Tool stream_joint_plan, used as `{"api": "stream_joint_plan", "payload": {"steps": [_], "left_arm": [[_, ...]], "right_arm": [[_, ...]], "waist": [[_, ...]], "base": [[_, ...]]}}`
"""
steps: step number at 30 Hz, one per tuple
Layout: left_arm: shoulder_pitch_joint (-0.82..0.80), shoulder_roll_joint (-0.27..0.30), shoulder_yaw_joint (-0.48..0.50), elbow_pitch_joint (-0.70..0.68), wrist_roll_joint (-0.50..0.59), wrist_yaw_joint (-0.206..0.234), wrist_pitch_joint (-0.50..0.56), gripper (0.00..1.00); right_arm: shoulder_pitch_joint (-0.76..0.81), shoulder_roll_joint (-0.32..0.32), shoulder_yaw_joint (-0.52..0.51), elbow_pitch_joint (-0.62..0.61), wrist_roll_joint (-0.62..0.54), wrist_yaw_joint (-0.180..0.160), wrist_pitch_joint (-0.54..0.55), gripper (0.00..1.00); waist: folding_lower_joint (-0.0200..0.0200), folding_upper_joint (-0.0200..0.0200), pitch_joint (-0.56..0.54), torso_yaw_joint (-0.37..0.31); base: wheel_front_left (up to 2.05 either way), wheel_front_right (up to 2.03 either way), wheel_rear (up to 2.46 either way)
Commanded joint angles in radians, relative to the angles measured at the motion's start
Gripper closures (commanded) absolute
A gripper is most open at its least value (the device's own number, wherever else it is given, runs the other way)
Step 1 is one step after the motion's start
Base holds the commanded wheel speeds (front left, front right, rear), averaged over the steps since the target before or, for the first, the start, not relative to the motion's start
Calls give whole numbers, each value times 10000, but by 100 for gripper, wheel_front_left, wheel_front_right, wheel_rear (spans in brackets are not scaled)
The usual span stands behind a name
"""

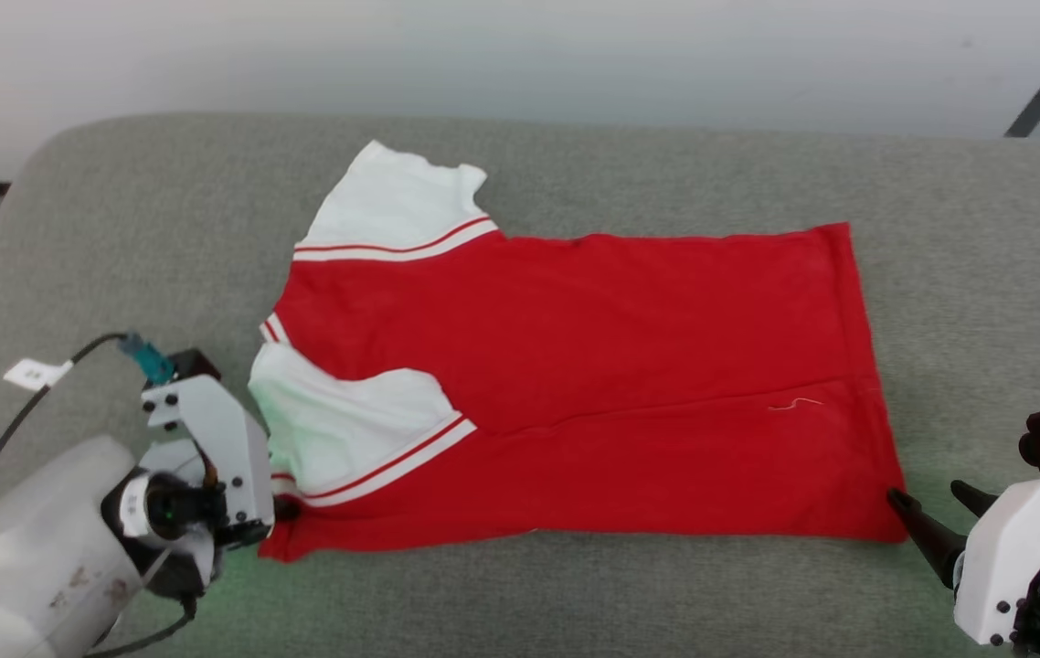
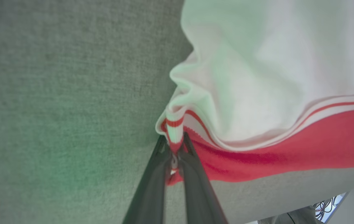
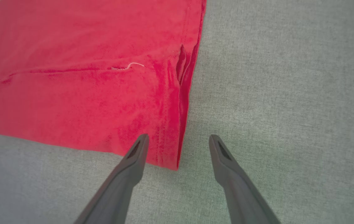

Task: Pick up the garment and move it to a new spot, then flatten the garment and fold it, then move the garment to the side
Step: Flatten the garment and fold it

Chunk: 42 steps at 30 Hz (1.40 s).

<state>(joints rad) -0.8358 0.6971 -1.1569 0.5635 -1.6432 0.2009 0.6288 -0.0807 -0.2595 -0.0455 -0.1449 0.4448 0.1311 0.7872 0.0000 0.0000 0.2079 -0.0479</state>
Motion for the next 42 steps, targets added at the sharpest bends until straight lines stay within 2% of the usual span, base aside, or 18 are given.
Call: {"api": "stream_joint_plan", "payload": {"steps": [1,9,10,11,13,23,30,35,42], "left_arm": [[-39,-458,-76,98,127,-90,-254,100],[-417,-842,-99,358,407,-405,-364,100],[-433,-872,-98,410,420,-441,-360,100],[-445,-905,-88,445,404,-460,-354,100],[-490,-950,-79,516,425,-540,-353,100],[-563,-851,29,712,408,-720,-319,100],[-353,-309,97,64,363,-576,-256,100],[-92,286,105,-843,349,-273,-241,100],[455,1309,65,-2939,295,732,-277,100]], "right_arm": [[-181,51,-61,124,-69,-7,151,0],[-637,284,-35,1051,-407,-7,725,0],[-665,346,-20,1217,-426,-7,825,5],[-698,385,14,1371,-473,-7,914,51],[-747,419,107,1642,-539,-7,1096,100],[-803,236,0,1880,-292,-4,1532,100],[-610,-144,-240,1279,116,-8,1910,100],[-330,-363,-372,815,324,-8,2188,100],[308,-578,-580,129,688,-8,2641,100]], "waist": [[0,0,304,264],[0,0,779,622],[0,0,801,644],[0,0,824,661],[0,0,867,699],[0,0,758,763],[0,0,500,694],[0,0,261,637],[0,0,-48,623]], "base": [[0,0,0],[0,0,0],[0,0,0],[0,0,0],[0,0,0],[0,0,0],[0,0,0],[0,0,0],[0,0,0]]}}
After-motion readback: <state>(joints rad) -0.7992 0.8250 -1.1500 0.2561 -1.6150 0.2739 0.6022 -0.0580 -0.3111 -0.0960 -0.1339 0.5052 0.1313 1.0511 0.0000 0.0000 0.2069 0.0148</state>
